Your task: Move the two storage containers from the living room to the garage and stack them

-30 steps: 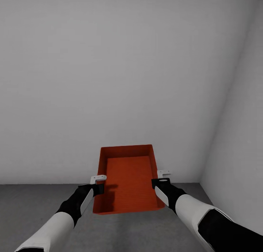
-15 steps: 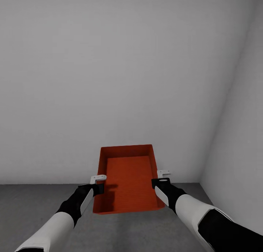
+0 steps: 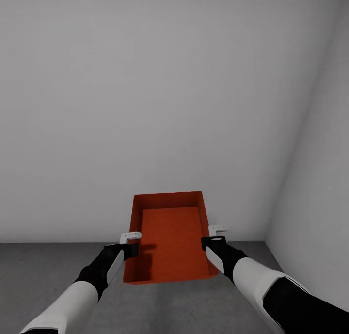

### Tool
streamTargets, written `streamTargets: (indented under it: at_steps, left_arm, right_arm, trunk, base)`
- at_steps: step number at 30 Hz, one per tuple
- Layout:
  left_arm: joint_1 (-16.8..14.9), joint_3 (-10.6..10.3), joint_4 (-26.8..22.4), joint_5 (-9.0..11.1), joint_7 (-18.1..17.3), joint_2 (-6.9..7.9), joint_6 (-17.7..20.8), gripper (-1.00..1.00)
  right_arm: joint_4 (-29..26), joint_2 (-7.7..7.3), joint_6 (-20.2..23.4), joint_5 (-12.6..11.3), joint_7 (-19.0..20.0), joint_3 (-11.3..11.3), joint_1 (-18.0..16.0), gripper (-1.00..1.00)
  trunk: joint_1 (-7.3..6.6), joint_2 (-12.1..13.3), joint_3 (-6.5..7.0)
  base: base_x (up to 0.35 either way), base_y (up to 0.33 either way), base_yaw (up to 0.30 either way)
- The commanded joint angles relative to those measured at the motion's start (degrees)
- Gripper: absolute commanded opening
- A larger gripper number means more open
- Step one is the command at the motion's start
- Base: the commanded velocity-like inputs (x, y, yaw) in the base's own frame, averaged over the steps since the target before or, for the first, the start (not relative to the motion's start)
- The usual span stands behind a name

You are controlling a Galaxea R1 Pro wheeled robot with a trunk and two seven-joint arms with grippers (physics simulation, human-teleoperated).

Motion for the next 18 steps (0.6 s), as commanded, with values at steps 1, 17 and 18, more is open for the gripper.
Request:
streamTargets:
  at_steps: [1, 17, 18]
  left_arm:
    - [0.0, -0.2, -0.1, 0.8, 0.7, -0.03, 0.3, -1.00]
    - [0.0, -0.2, -0.5, 0.9, 0.6, -0.10, 0.4, -1.00]
    - [0.0, -0.2, -0.5, 0.9, 0.6, -0.11, 0.4, -1.00]
  right_arm:
    - [-0.2, -0.02, 0.4, -0.3, -0.5, 1.0, 0.0, -1.00]
    - [-0.2, 0.02, 0.4, -0.3, -0.5, 1.0, 0.0, -1.00]
    - [-0.2, 0.02, 0.4, -0.3, -0.5, 1.0, 0.0, -1.00]
  trunk:
    - [0.02, -0.1, -0.11]
    - [0.02, -0.1, -1.58]
    - [0.02, -0.1, -1.67]
  base:
    - [0.000, 0.000, 0.000]
    - [0.000, 0.000, 0.000]
    - [0.000, 0.000, 0.000]
